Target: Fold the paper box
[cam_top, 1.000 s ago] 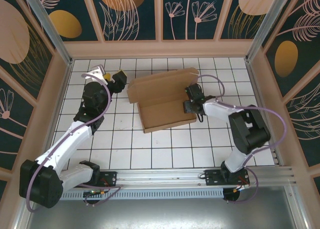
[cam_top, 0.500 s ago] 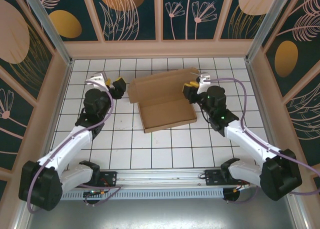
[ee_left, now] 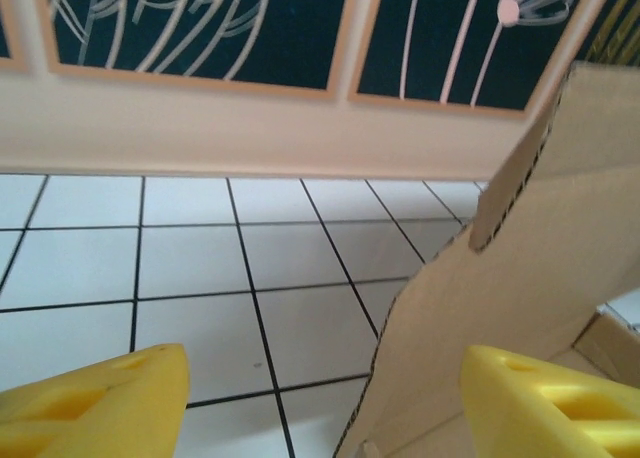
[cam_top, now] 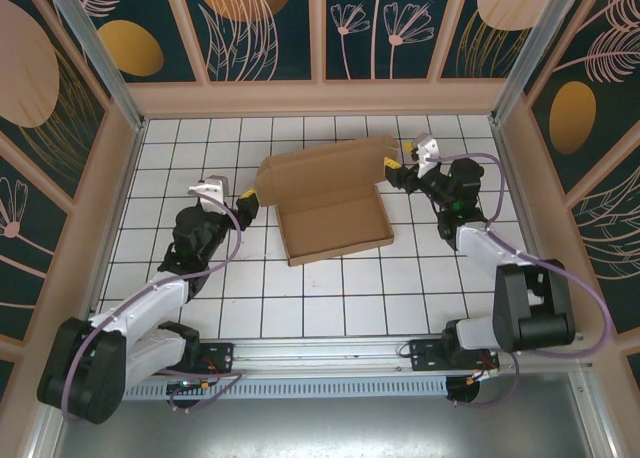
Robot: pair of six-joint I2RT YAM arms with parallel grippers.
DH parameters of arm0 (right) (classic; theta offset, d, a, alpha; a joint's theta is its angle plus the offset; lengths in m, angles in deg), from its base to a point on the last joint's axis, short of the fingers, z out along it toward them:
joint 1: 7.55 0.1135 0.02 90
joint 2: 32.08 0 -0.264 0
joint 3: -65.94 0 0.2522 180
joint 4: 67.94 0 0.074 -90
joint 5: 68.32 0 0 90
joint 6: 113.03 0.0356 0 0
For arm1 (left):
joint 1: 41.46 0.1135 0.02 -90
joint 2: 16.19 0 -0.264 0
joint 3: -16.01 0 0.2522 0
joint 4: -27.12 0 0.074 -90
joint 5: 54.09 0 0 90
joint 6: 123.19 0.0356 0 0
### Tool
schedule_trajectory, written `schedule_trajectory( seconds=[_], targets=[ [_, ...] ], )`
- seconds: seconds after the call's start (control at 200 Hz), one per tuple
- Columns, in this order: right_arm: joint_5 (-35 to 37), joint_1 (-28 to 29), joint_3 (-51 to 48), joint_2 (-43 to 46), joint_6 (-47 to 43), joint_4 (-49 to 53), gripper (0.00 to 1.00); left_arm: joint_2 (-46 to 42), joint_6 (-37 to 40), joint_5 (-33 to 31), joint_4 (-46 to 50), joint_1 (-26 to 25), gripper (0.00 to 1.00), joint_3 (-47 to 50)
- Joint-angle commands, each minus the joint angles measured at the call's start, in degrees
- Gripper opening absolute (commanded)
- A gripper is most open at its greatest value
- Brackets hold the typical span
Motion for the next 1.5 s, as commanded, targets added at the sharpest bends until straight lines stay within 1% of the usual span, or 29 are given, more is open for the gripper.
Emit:
schedule_trajectory(
  seconds=[0.0, 0.115, 0.17, 0.305, 0.405, 0.48, 0.535, 0.59, 0.696, 0.741, 0.811, 0.866, 0.911, 1.016, 1.126, 1.186, 1.251, 1.316, 1.391, 1.491],
  targets=[
    [-7.16, -2.11, -1.1, -3.68, 0.01, -11.48, 0.65, 2.7, 3.07, 5.17, -5.7, 1.67, 0.71, -1.54],
    [-10.14, -4.61, 0.94, -8.37, 1.68, -12.07, 0.69, 6.39, 5.23, 11.22, -6.14, 1.95, 0.7, -3.81],
    [-11.13, -5.13, 2.16, -10.46, 2.0, -11.91, 0.69, 8.43, 6.11, 12.74, -5.71, 1.95, 0.7, -5.15],
    [-13.48, -5.08, 5.77, -15.24, 1.22, -9.44, 0.68, 12.54, 7.5, 12.46, -8.39, 1.95, 0.69, -6.02],
    [-15.67, -4.58, 7.28, -17.92, 1.85, -8.95, 0.65, 15.04, 8.23, 12.79, -9.46, 1.9, 0.64, -6.88],
    [-15.7, -3.84, 8.61, -19.61, 1.25, -7.41, 0.59, 16.86, 8.6, 11.18, -9.86, 1.88, 0.59, -7.85],
    [-15.71, -3.48, 9.39, -20.54, 1.06, -6.74, 0.52, 18.06, 8.03, 9.28, -9.75, 1.99, 0.53, -8.78],
    [-15.6, -3.37, 10.09, -21.1, 1.01, -6.17, 0.46, 19.0, 8.66, 10.14, -9.8, 2.0, 0.47, -9.51],
    [-15.85, -3.02, 10.86, -21.63, 0.33, -4.88, 0.39, 20.53, 9.63, 12.18, -8.67, 1.99, 0.36, -11.18],
    [-16.13, -2.87, 11.49, -22.03, 0.71, -4.43, 0.33, 21.13, 9.98, 11.92, -8.31, 2.03, 0.32, -11.6],
    [-16.57, -2.39, 12.26, -22.66, 1.08, -3.95, 0.2, 21.8, 10.35, 12.03, -8.5, 1.98, 0.27, -11.95],
    [-16.0, -1.58, 11.69, -22.09, 0.93, -4.01, 0.15, 22.29, 10.46, 12.86, -8.62, 2.02, 0.23, -12.26],
    [-15.28, -0.72, 10.65, -21.31, 0.73, -4.39, 0.13, 22.58, 10.65, 13.76, -8.19, 1.98, 0.21, -12.74],
    [-12.78, 1.17, 7.86, -18.93, 0.32, -4.7, 0.11, 22.73, 10.53, 14.33, -8.05, 2.03, 0.17, -13.28],
    [-7.07, 4.28, 5.19, -15.4, -1.98, -2.47, 0.08, 22.56, 10.08, 13.95, -7.91, 2.0, 0.16, -13.33],
    [-2.37, 6.24, 3.43, -13.25, -2.42, -2.09, 0.03, 22.72, 9.45, 14.33, -6.68, 2.0, 0.14, -14.02],
    [2.49, 8.06, 1.53, -10.74, -1.92, -1.9, 0.0, 23.04, 8.57, 14.78, -5.1, 2.04, 0.07, -14.85],
    [7.98, 9.82, -0.4, -8.46, 0.23, -2.79, 0.0, 22.93, 6.95, 14.67, -5.13, 1.95, 0.05, -14.96],
    [14.48, 12.4, -2.53, -6.19, 2.28, -4.21, 0.0, 22.67, 3.59, 14.09, -7.77, 1.9, 0.02, -13.92],
    [21.7, 16.42, -4.23, -4.47, 5.08, -6.58, 0.0, 22.25, 0.27, 13.1, -9.65, 1.28, 0.01, -13.42]
  ],
)
